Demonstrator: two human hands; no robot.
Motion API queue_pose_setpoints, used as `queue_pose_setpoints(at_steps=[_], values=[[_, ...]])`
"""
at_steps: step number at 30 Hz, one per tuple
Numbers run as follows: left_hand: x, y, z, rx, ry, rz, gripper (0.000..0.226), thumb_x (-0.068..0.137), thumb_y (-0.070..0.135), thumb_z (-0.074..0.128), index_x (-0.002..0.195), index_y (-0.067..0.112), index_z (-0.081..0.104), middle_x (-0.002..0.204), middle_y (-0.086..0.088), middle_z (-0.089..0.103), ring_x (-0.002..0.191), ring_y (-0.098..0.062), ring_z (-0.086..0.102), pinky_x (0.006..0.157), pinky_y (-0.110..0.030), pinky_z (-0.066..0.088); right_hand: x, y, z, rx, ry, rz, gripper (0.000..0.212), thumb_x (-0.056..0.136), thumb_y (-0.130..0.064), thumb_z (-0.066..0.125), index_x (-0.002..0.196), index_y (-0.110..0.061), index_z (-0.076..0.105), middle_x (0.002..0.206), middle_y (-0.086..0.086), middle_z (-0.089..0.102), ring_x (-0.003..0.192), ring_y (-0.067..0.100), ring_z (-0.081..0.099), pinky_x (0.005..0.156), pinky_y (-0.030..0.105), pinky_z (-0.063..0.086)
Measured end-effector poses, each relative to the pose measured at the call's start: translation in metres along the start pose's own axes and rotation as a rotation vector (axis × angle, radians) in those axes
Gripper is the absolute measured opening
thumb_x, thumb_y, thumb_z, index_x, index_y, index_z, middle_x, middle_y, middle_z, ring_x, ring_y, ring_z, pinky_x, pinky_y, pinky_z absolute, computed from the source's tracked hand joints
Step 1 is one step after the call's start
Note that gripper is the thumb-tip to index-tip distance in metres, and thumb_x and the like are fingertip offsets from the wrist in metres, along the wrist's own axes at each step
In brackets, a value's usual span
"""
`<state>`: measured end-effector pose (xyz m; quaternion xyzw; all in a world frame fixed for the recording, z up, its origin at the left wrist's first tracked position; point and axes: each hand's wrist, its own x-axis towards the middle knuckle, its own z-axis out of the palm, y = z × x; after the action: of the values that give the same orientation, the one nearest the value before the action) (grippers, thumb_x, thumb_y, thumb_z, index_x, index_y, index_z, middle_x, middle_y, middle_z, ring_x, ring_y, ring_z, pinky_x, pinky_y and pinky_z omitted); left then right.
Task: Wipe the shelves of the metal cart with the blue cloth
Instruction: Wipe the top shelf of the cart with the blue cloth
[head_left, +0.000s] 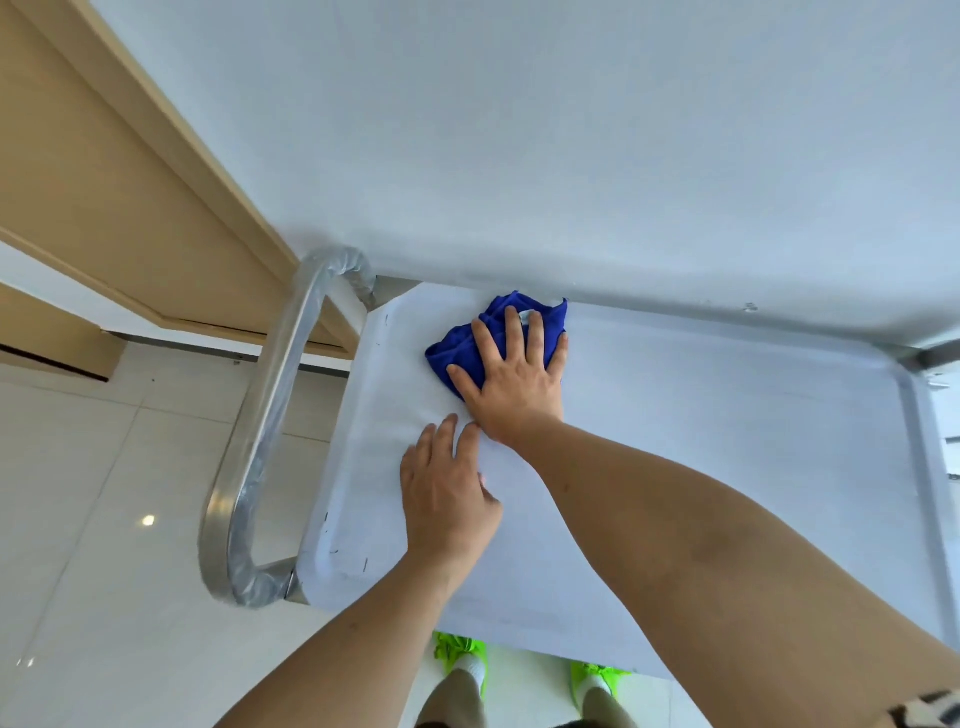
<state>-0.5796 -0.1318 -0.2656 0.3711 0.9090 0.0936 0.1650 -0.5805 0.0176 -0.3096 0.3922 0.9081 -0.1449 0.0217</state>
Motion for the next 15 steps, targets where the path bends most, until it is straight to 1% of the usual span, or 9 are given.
queue_pose_setpoints(at_steps=[4,6,9,12,15], values=[[-0.006,0.046,0.014,0.009,-0.013,0.022,0.051,0.087,0.022,0.059,0.137,0.018,0.050,0.148,-0.007,0.045,0.139,-0.028,0.034,0.113,-0.042,0.029,-0.015,0.050,-0.009,-0.012,0.020,0.019,0.075,0.094,-0.074,0.011,0.157,-0.035,0.012,0.169,0.007,0.006,0.152,0.034,-0.008,0.117,0.064,-0.007],[-0.012,0.071,0.023,0.016,-0.021,0.058,0.048,0.088,0.024,0.060,0.135,0.016,0.053,0.145,-0.010,0.048,0.136,-0.030,0.038,0.112,-0.043,0.030,-0.024,0.082,-0.015,-0.008,0.032,0.052,0.074,0.094,-0.075,0.010,0.157,-0.036,0.012,0.169,0.007,0.006,0.152,0.034,-0.008,0.117,0.064,-0.007],[-0.022,0.110,0.037,0.030,-0.022,0.159,0.046,0.088,0.030,0.061,0.131,0.014,0.056,0.139,-0.011,0.052,0.131,-0.031,0.042,0.109,-0.044,0.034,-0.036,0.132,-0.024,-0.006,0.042,0.114,0.075,0.093,-0.076,0.010,0.157,-0.037,0.012,0.169,0.006,0.005,0.152,0.032,-0.009,0.118,0.063,-0.008],[-0.032,0.151,0.053,0.067,-0.046,0.285,0.049,0.091,0.038,0.055,0.134,0.016,0.052,0.141,-0.008,0.049,0.132,-0.028,0.040,0.110,-0.043,0.032,-0.050,0.178,-0.033,-0.006,0.049,0.171,0.075,0.093,-0.076,0.011,0.156,-0.038,0.012,0.169,0.006,0.005,0.152,0.031,-0.009,0.118,0.063,-0.007],[-0.038,0.188,0.067,0.082,-0.067,0.352,0.054,0.092,0.045,0.051,0.136,0.015,0.049,0.142,-0.005,0.047,0.131,-0.025,0.039,0.110,-0.040,0.030,-0.066,0.219,-0.040,0.007,0.064,0.229,0.075,0.092,-0.077,0.013,0.157,-0.038,0.013,0.169,0.006,0.006,0.152,0.031,-0.009,0.118,0.062,-0.008]])
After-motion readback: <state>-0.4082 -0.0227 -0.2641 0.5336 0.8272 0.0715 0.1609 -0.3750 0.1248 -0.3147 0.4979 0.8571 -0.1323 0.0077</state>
